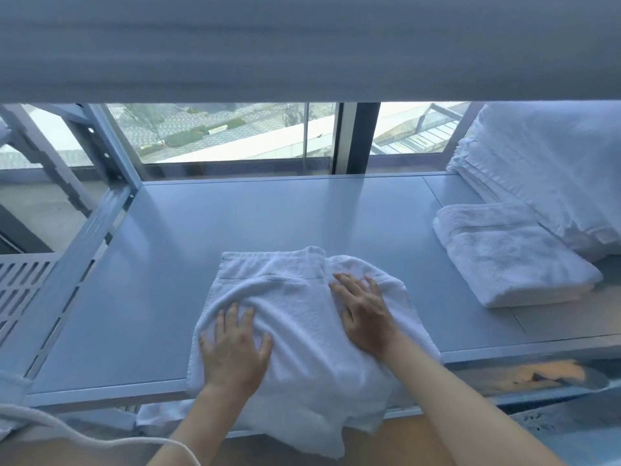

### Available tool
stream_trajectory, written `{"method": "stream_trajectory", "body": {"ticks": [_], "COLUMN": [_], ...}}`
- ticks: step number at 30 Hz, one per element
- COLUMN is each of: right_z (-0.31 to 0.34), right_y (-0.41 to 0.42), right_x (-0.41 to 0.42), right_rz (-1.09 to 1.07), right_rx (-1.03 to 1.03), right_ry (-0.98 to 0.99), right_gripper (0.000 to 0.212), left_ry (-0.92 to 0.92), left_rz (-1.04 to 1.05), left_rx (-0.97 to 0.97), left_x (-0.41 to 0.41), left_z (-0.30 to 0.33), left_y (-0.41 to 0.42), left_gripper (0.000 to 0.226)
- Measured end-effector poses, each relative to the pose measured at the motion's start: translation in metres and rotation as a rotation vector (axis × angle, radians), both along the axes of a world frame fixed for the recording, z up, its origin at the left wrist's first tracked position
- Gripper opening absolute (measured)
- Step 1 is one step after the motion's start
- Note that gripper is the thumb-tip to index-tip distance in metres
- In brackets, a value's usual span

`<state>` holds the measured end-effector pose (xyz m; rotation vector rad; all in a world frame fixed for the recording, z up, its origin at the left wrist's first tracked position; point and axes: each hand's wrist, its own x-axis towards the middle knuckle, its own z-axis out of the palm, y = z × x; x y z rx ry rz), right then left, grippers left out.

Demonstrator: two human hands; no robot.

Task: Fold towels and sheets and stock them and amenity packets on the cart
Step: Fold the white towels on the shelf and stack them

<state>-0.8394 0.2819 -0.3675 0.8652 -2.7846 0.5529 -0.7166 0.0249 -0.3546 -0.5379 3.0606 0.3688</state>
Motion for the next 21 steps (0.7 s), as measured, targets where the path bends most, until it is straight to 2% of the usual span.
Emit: {"method": "stream_trajectory", "body": {"ticks": [2, 5, 8, 13, 17, 19, 21], "right_z": [0.001, 0.002, 0.001, 0.005, 0.019, 0.024, 0.020], "right_y": [0.000, 0.001, 0.006, 0.011, 0.008, 0.004, -0.002], "right_x": [0.002, -0.004, -0.011, -0.015, -0.012, -0.001, 0.019], "right_rz": [-0.042, -0.382, -0.619, -0.611, -0.562, -0.497, -0.319], "right_rx": [0.003, -0.064, -0.110, -0.127, -0.155, -0.164, -0.160], "right_ry": [0.058, 0.014, 0.030, 0.071, 0.098, 0.240, 0.363], "right_gripper": [0.055, 0.051, 0.040, 0.006, 0.009, 0.011, 0.008], "left_ry": [0.075, 0.036, 0.042, 0.058, 0.052, 0.054, 0.053], "left_rz": [-0.060, -0.290, -0.297, -0.309, -0.305, -0.300, -0.297], "left_rx": [0.023, 0.000, -0.014, -0.002, -0.008, -0.003, 0.006], "left_x": [-0.008, -0.017, -0.020, -0.025, -0.029, -0.031, -0.032], "left_z": [0.005, -0.004, -0.013, -0.019, -0.017, -0.018, -0.019], "left_y": [0.010, 0.029, 0.030, 0.025, 0.025, 0.026, 0.027], "left_gripper": [0.062, 0.069, 0.074, 0.075, 0.075, 0.074, 0.074]}}
